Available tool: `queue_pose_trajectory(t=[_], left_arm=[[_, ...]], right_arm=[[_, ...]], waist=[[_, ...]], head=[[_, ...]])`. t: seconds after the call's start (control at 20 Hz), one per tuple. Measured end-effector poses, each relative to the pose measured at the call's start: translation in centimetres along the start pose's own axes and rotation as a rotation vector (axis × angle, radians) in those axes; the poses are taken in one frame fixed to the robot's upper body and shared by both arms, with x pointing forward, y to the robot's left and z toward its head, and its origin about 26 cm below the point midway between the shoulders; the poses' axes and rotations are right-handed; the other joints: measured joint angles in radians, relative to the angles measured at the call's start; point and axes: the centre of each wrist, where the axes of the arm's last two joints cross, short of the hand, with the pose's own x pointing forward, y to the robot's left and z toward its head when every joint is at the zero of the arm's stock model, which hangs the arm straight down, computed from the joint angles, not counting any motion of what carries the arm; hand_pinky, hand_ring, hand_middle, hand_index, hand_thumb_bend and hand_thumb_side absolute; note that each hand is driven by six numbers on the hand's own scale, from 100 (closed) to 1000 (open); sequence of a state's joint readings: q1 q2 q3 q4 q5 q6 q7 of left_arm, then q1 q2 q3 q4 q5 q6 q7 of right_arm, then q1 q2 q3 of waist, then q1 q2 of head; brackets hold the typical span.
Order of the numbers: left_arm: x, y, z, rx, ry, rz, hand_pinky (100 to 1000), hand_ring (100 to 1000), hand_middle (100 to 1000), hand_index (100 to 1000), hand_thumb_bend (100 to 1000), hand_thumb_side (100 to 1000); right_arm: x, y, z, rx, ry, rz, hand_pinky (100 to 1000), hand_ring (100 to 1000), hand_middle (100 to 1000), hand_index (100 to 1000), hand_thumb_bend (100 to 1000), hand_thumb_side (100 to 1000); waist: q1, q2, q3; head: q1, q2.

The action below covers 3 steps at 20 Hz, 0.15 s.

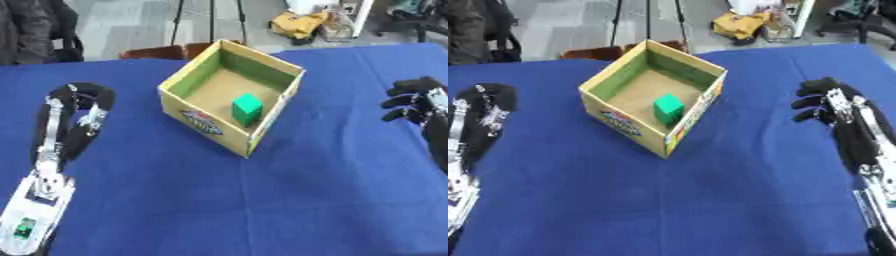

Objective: Pick up objects on the table and place them in the box.

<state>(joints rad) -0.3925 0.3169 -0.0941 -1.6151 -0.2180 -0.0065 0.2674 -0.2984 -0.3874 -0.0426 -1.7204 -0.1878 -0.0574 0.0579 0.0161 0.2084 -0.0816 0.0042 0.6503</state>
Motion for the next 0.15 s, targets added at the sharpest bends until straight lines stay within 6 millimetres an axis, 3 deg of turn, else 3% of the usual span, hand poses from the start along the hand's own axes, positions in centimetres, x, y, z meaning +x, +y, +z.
queue_pose_trajectory(t=[0.15], left_arm=[[-0.29, -0.01, 0.18, -0.003, 0.01, 0.001, 659, 531, 550, 645, 709, 806]], right_arm=[[-0.01, 0.02, 0.01, 0.001, -0.001, -0.001, 535, 624, 627, 721, 100, 777]], waist=[[-0.002, 0.0, 0.001]], head=[[0.0, 0.0]])
